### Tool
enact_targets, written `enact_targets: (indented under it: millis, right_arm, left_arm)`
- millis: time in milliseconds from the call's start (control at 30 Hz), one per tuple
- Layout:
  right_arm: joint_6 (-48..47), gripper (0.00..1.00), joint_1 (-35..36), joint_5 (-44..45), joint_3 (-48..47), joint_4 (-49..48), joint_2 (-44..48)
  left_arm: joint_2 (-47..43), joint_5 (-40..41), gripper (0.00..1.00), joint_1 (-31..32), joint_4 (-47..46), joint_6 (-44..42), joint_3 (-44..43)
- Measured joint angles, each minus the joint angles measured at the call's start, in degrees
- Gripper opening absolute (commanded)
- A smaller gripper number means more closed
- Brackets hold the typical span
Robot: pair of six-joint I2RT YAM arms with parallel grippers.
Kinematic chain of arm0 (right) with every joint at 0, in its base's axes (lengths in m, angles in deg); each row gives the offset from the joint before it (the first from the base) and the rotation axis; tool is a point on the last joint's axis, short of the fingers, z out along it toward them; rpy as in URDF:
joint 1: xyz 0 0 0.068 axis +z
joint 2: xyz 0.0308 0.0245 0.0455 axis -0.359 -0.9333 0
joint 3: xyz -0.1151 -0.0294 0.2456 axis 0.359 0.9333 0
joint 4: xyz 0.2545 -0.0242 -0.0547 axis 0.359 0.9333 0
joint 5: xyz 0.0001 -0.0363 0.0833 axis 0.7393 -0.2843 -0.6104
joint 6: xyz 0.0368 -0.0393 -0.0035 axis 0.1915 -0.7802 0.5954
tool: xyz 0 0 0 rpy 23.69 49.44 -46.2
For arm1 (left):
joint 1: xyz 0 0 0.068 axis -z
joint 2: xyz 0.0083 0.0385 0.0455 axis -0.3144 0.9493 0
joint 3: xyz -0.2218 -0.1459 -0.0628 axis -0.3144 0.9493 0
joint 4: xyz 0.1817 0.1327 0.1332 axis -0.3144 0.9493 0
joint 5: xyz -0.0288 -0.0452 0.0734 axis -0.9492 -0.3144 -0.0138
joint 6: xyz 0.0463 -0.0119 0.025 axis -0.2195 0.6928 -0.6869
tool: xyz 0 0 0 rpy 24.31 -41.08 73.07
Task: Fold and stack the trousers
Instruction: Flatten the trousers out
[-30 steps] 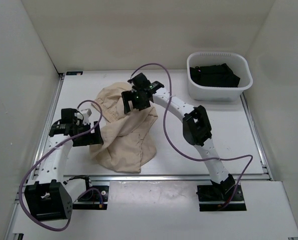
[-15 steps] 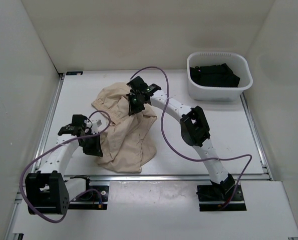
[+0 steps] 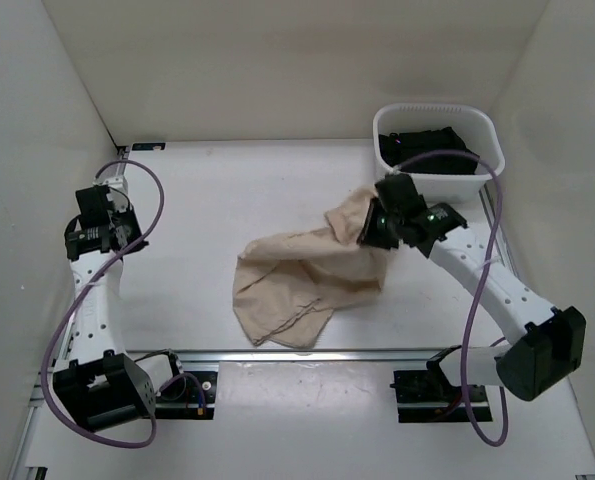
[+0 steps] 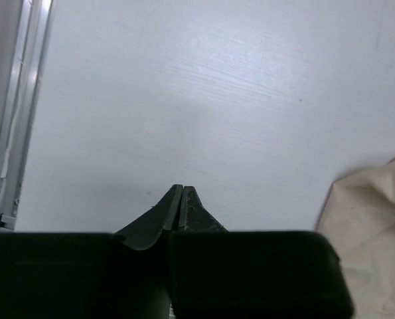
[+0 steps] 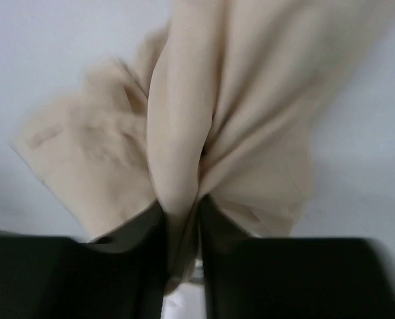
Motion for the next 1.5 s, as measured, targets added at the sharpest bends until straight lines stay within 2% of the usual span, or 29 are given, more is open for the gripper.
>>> enact_targets:
  millis: [33, 100, 133, 167, 200, 233, 267, 400, 533, 667, 800, 900, 967, 1033, 1067, 1100, 1133, 1167, 1200, 1267, 1300, 1400, 1500]
  right_arm:
    - [1.6, 0.48, 0.2, -0.1, 4.3, 0.6, 1.7]
    - [3.8, 0.90, 0.6, -1.2, 12.4, 2.7, 3.0]
    - [4.7, 0.97, 0.7, -1.6, 15.6, 3.8, 3.0]
    - [5.1, 0.99, 0.9, -1.7, 18.3, 5.7, 2.9]
    - [5.4, 0.99, 0.9, -1.4, 19.7, 8.1, 2.9]
    - [5.4, 0.99, 0.9, -0.9, 19.8, 10.3, 2.9]
    - [5.4, 0.99, 0.9, -0.1, 19.5, 11.5, 3.1]
    - [5.3, 0.99, 0.8, 4.8, 12.7, 15.0, 4.0]
    - [5.2, 0.99, -0.6, 10.3, 5.0, 16.3, 3.2]
    - [3.8, 0.99, -2.6, 14.3, 0.0, 15.9, -2.1]
    - [1.0, 0.99, -2.8, 13.8, -1.4, 13.6, -11.4]
    - [-0.7, 0.99, -2.8, 11.5, -1.2, 11.4, -17.7]
    - [-1.7, 0.99, -2.8, 9.8, -0.8, 9.6, -20.9]
    - [-2.4, 0.95, -2.8, 8.6, -0.5, 8.9, -23.7]
    - [-2.8, 0.89, -2.7, 8.3, -0.5, 8.9, -25.2]
    - [-3.3, 0.77, -2.7, 8.1, -0.5, 9.0, -26.7]
    - [-3.8, 0.68, -2.7, 8.0, -0.5, 9.1, -28.2]
    - [-4.2, 0.57, -2.7, 7.7, -0.5, 9.2, -29.7]
    - [-4.7, 0.30, -2.7, 7.4, -0.5, 9.4, -30.9]
    - [-5.2, 0.06, -2.7, 6.3, -0.5, 9.7, -32.4]
    - [-5.5, 0.00, -2.7, 5.7, -0.9, 10.0, -32.5]
    - [-6.1, 0.00, -2.8, 2.9, -5.3, 12.1, -32.4]
    - [-6.5, 0.00, -2.8, -2.1, -14.6, 12.7, -32.2]
  left_arm:
    - [0.0, 0.3, 0.15, 0.0, 0.3, 0.0, -1.2]
    - [0.0, -0.3, 0.16, 0.0, 1.9, -0.2, -3.5]
    - [-0.1, -1.4, 0.27, 0.0, 3.3, -0.2, -4.4]
    - [-0.4, -3.0, 0.47, 0.2, 4.7, -0.4, -4.7]
    - [-0.8, -4.5, 0.64, 0.7, 6.1, -0.5, -4.6]
    - [-1.4, -6.1, 0.74, 1.8, 7.5, -0.6, -4.0]
    - [-2.0, -7.9, 0.89, 3.6, 8.7, -0.4, -3.0]
    - [-2.0, -12.8, 1.00, 16.4, 11.0, -0.2, 3.3]
    - [6.0, -15.7, 1.00, 25.2, 11.0, -0.3, 4.1]
    - [16.4, -16.3, 1.00, 31.6, 8.9, -0.3, 2.1]
    - [25.4, -16.3, 1.00, 38.2, 5.5, -0.4, 0.7]
    - [29.6, -16.1, 1.00, 40.5, 2.8, -0.4, 1.2]
    - [31.9, -15.9, 0.82, 40.9, 1.6, -0.3, 1.5]
    - [33.8, -15.5, 0.63, 41.0, 0.6, 0.0, 1.4]
    - [34.2, -15.4, 0.38, 41.0, 0.3, 0.0, 1.4]
    - [34.4, -15.3, 0.25, 41.0, -0.3, 0.3, 1.5]
    - [34.7, -15.0, 0.19, 41.0, -0.8, 0.3, 1.6]
    - [35.2, -14.9, 0.17, 41.0, -1.3, 0.1, 1.7]
    - [35.5, -15.4, 0.16, 41.0, -1.6, 0.1, 1.7]
    - [34.9, -15.3, 0.16, 40.8, -1.9, 0.0, 2.3]
    - [34.5, -14.8, 0.16, 40.6, -2.0, 0.0, 2.6]
    - [32.6, -10.7, 0.15, 37.8, -2.0, -0.1, 2.7]
    - [30.1, -6.3, 0.15, 28.0, -1.5, -0.3, -0.4]
